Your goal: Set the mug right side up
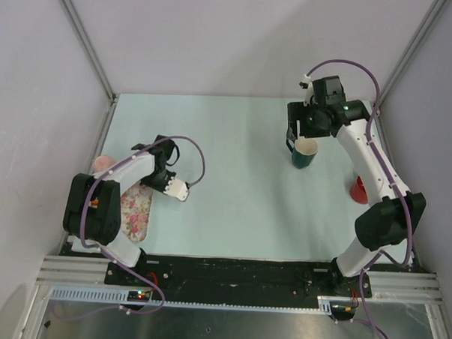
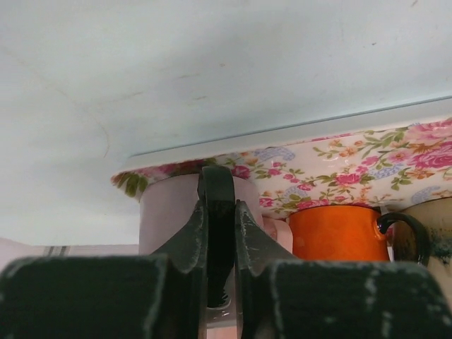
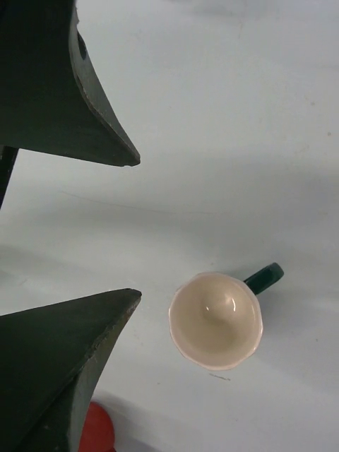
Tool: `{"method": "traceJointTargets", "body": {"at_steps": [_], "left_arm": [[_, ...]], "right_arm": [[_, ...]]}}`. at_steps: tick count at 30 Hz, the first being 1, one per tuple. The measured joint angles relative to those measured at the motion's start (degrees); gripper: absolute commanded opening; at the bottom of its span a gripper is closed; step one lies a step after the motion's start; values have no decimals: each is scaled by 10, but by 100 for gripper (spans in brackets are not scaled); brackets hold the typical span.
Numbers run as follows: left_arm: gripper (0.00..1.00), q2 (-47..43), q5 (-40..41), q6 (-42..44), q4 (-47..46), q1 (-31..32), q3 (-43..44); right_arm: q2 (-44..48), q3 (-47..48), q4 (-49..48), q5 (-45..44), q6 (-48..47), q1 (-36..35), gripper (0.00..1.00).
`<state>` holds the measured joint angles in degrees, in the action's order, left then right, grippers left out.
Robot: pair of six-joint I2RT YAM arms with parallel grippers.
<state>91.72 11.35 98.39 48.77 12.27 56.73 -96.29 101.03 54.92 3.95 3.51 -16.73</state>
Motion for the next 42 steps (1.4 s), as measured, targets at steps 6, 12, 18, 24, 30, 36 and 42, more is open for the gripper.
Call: {"method": "traceJointTargets", "body": {"at_steps": [6, 12, 18, 24, 30, 36, 42], "left_arm": [[0, -46, -51, -82, 17, 22, 45], [0, -80, -137, -240, 38, 39, 172], [0, -82, -227, -492, 55, 41, 312], [0, -85, -371, -714, 59, 42, 393], [0, -89, -485, -818, 67, 50, 419], [0, -89, -537, -862, 76, 54, 451], [0, -89, -545, -870, 76, 61, 485]], "right_arm": [[59, -17, -13, 31, 14, -9, 79], [147, -111, -107, 114, 39, -28, 98], [202, -228, -256, 215, 89, -79, 99], [164, -253, -421, 310, 151, -162, 99], [101, -253, -567, 368, 237, -188, 100], [58, -253, -610, 379, 282, -196, 96], [40, -252, -632, 416, 311, -224, 44]]}}
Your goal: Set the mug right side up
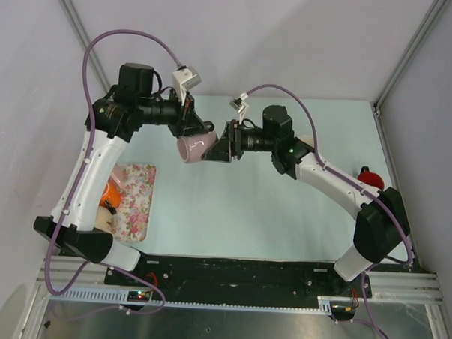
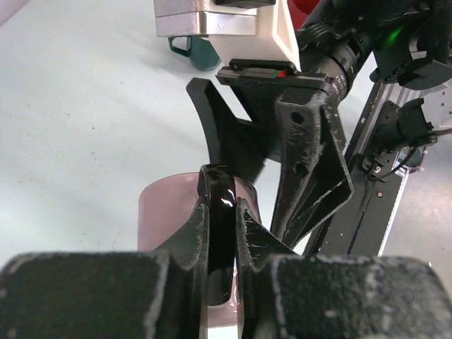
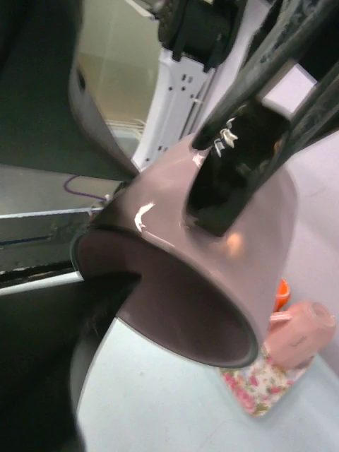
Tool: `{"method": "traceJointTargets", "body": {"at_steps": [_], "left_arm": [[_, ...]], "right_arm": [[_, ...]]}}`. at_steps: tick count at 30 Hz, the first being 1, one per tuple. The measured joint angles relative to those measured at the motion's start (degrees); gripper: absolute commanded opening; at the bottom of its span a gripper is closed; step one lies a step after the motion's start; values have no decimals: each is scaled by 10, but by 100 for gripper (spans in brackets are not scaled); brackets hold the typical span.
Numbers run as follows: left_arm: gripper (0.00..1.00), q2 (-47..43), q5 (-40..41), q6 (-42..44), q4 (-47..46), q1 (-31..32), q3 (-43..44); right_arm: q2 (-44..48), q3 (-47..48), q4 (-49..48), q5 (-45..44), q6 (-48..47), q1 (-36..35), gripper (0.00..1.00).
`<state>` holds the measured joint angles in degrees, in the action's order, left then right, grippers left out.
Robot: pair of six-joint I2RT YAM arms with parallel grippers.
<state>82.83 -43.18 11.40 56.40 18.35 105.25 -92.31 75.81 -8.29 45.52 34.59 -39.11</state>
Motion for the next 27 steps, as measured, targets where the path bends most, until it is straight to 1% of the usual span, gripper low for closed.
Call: {"method": "traceJointTargets", "body": {"at_steps": [1, 3, 4, 5, 6, 7, 8, 9, 10, 11, 12, 14, 17, 20, 23, 27], "left_arm": [[0, 0, 3, 0, 5, 2, 0], [0, 5, 8, 3, 7, 4, 1], [0, 9, 4, 5, 9, 4, 2], [0, 10, 0, 7, 12, 3, 2], [0, 10, -1, 13, 11, 2, 3], [2, 10, -1, 21, 10, 2, 3], [22, 10, -2, 25, 9, 2, 3], [43, 10, -1, 28, 9, 3, 3], [71, 10, 0, 32, 9, 3, 3], [85, 10, 10, 31, 7, 5, 3], [92, 10, 23, 32, 2, 7, 2], [98, 7, 48, 38, -9, 12, -5], [99, -7, 107, 68, -14, 14, -29], [100, -24, 178, 123, -16, 14, -58], [100, -45, 249, 189, -19, 15, -98], [100, -78, 349, 288, -23, 25, -176]], "right_arm": [[-2, 1, -13, 12, 8, -2, 32], [-7, 1, -49, 51, 31, -5, 11], [-8, 2, -60, 70, 47, -7, 5], [-8, 1, -65, 85, 56, -5, 3], [-9, 1, -70, 97, 58, -3, 1], [-9, 1, -72, 106, 61, 0, 1], [-5, 1, -68, 108, 59, 2, 0], [-2, 1, -61, 106, 55, 3, 0], [1, 1, -49, 101, 47, 3, 0], [5, 2, -33, 86, 32, 3, 0], [10, 5, -4, 60, 18, 2, 0], [16, 4, 63, 8, -12, -2, 0], [17, 4, 169, -82, -58, -1, 0], [18, 4, 272, -167, -101, 8, 0], [24, 4, 349, -237, -129, 15, 0], [40, 4, 449, -341, -162, 19, 0]]}}
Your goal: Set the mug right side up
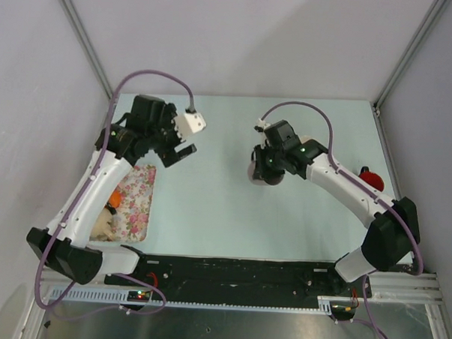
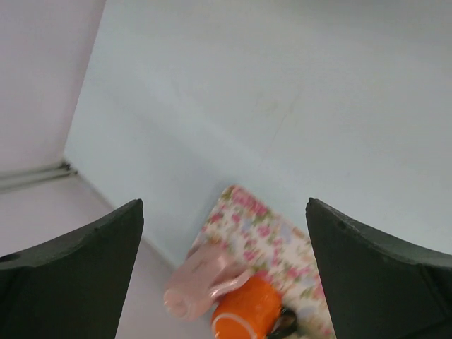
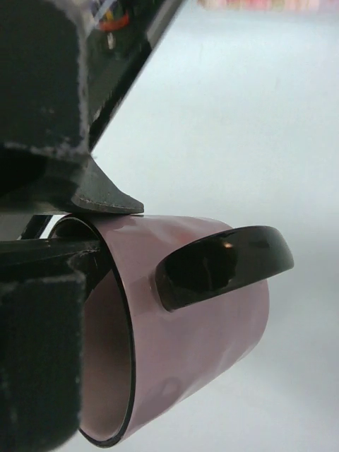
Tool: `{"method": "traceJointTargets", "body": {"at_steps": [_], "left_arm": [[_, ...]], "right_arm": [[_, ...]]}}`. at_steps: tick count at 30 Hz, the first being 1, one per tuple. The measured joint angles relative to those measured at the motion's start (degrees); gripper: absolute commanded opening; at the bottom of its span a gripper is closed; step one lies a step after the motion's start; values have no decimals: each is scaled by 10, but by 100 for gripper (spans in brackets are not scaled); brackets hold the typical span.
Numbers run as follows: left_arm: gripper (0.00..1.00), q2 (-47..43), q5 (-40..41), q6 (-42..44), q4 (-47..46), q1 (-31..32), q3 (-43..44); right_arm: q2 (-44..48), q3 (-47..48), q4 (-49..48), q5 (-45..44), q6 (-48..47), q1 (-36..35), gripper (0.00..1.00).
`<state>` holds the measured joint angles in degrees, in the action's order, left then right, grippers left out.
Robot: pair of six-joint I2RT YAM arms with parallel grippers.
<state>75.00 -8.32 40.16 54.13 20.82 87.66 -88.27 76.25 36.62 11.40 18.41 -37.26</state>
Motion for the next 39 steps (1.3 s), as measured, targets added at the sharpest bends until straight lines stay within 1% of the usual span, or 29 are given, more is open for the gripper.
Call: {"method": "traceJointTargets", "body": {"at_steps": [3, 7, 9, 13, 17, 21, 22, 24, 26, 28, 29, 31, 33, 36, 39], "left_arm": [[100, -16, 74, 63, 3, 11, -56], [100, -21, 148, 115, 1, 13, -113], [100, -22, 173, 130, -6, 13, -141], [100, -23, 212, 151, -19, 13, -202], [100, -23, 226, 161, -31, 5, -240], [100, -21, 226, 165, -43, -23, -257], [100, -19, 225, 169, -48, -33, -261], [100, -14, 223, 179, -57, -56, -272], [100, -10, 220, 194, -65, -74, -288], [99, -11, 217, 221, -71, -92, -314], [98, -11, 216, 237, -73, -99, -329], [93, -12, 215, 276, -75, -108, -359], [86, -19, 216, 315, -73, -113, -385], [80, -36, 221, 376, -70, -115, -414], [76, -44, 242, 424, -71, -116, -425]], "right_arm": [[5, 0, 72, -82, -16, 0, 0], [2, -1, 139, -150, -28, 0, 0], [-3, -5, 150, -165, -30, -1, 0], [-24, -31, 148, -170, -30, -14, 0], [-53, -54, 136, -165, -26, -35, 0], [-71, -80, 107, -149, -17, -50, 0], [-74, -85, 100, -145, -16, -52, 2], [-75, -85, 96, -143, -15, -54, 6], [-75, -85, 94, -141, -13, -54, 15], [-75, -85, 92, -141, -10, -54, 26], [-75, -85, 91, -141, -9, -54, 34], [-77, -88, 80, -140, -5, -54, 48], [-77, -89, 76, -139, -2, -54, 57], [-74, -89, 71, -136, -6, -54, 65], [-61, -88, 73, -130, -16, -54, 69]]}}
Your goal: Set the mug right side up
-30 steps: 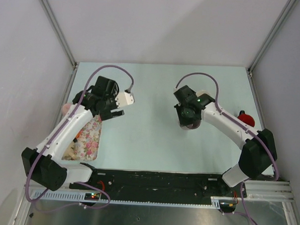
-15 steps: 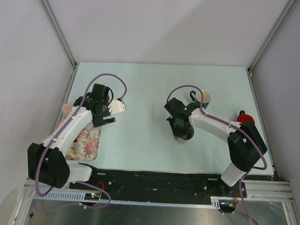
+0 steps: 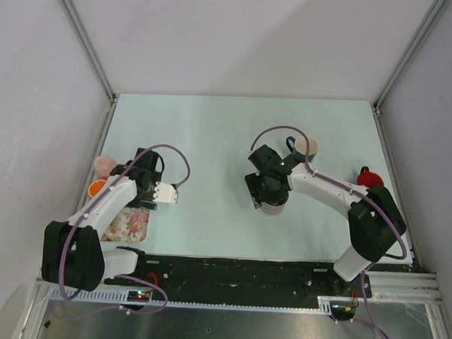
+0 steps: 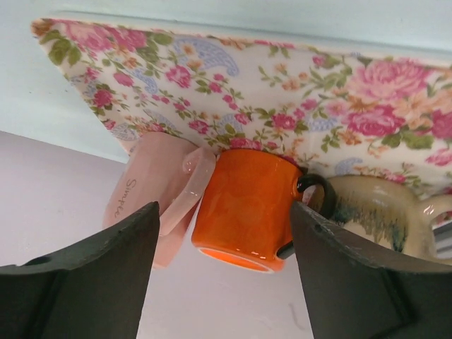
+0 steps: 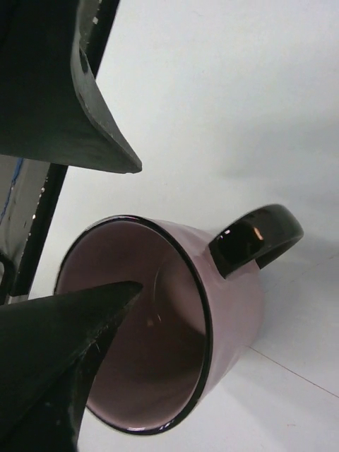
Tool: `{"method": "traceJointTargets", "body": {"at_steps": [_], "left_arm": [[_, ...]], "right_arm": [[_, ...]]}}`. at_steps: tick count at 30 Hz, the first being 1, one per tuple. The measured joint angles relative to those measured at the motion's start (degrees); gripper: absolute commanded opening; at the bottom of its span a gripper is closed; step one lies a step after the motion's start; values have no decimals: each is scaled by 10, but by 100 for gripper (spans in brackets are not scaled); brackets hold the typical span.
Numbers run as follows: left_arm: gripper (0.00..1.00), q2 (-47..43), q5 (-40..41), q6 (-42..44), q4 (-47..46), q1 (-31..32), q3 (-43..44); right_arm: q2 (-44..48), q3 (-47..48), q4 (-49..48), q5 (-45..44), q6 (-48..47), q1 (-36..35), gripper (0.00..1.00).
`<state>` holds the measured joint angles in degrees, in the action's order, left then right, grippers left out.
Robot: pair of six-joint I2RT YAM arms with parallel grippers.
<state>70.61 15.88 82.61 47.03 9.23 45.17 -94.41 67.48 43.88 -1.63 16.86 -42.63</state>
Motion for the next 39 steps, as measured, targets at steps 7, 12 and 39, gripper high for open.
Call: {"method": "traceJointTargets", "body": {"at_steps": [7, 12, 39], "left_arm": [[73, -8, 45, 90, -3, -25, -28], [73, -24, 48, 126, 3, -70, -31], [73, 129, -5, 169, -42, -129, 89]], "right_arm": [[22, 50, 19, 10, -25, 0, 72], [37, 77, 26, 23, -36, 0, 72], [8, 182, 103, 41, -39, -14, 72]]}}
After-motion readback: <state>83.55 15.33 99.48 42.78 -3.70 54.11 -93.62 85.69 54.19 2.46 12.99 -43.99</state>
